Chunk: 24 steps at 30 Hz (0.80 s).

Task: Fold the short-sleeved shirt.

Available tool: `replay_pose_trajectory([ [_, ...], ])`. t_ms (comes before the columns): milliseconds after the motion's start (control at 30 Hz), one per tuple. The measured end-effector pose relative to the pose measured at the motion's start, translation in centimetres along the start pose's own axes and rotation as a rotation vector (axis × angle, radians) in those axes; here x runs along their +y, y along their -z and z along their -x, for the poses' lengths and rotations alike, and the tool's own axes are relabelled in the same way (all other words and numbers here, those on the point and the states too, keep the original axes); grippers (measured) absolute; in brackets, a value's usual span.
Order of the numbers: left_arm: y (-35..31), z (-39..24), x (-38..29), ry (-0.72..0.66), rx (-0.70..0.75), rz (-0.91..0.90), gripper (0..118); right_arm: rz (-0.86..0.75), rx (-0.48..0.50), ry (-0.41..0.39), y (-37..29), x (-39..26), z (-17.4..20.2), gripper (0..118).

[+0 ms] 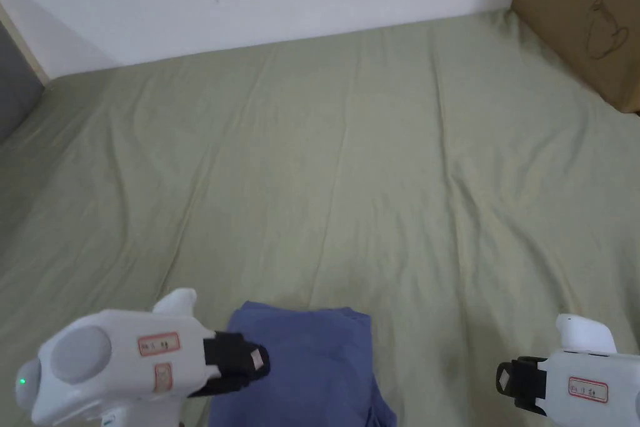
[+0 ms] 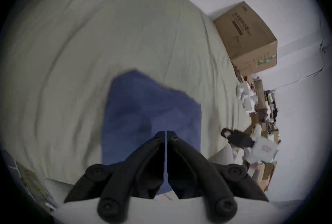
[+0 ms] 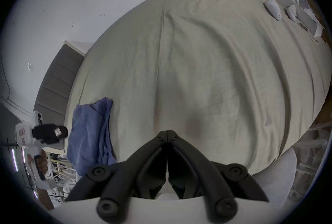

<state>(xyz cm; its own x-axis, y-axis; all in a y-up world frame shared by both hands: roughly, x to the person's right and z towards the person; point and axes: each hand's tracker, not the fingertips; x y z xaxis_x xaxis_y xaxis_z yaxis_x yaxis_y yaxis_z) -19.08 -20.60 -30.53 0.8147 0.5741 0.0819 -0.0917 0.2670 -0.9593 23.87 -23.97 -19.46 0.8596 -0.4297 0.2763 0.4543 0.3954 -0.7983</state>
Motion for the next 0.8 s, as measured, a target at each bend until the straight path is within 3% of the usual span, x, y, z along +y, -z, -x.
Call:
replay_pose_trajectory([
  [133,4.8,-1.9,-2.4,-0.018,-0.150,0.122,2,0.008,0.004,0.004,0.2,-0.1,0.0,0],
  [267,10.0,-5.2,-3.9,0.022,-0.125,0.197,2,0.003,0.004,0.007,-0.2,-0.1,-0.3,0],
  [400,13.9,-7.5,-4.0,-0.047,-0.231,0.271,2,-0.012,-0.001,0.020,-0.6,0.3,-1.1,0],
  [467,15.1,-9.4,-4.2,0.076,-0.173,0.274,2,-0.019,-0.009,0.021,-1.0,0.4,-1.2,0],
  [533,15.2,-10.5,-4.3,0.120,-0.153,0.274,2,-0.028,-0.011,0.017,-1.5,0.6,-1.4,0],
  [633,13.6,-10.5,-3.7,0.064,-0.276,0.237,2,-0.040,0.000,0.010,-2.0,0.9,-1.4,0],
  [800,6.7,-7.6,-1.6,0.099,-0.238,0.044,2,-0.053,0.040,-0.038,-2.5,1.5,0.3,0],
])
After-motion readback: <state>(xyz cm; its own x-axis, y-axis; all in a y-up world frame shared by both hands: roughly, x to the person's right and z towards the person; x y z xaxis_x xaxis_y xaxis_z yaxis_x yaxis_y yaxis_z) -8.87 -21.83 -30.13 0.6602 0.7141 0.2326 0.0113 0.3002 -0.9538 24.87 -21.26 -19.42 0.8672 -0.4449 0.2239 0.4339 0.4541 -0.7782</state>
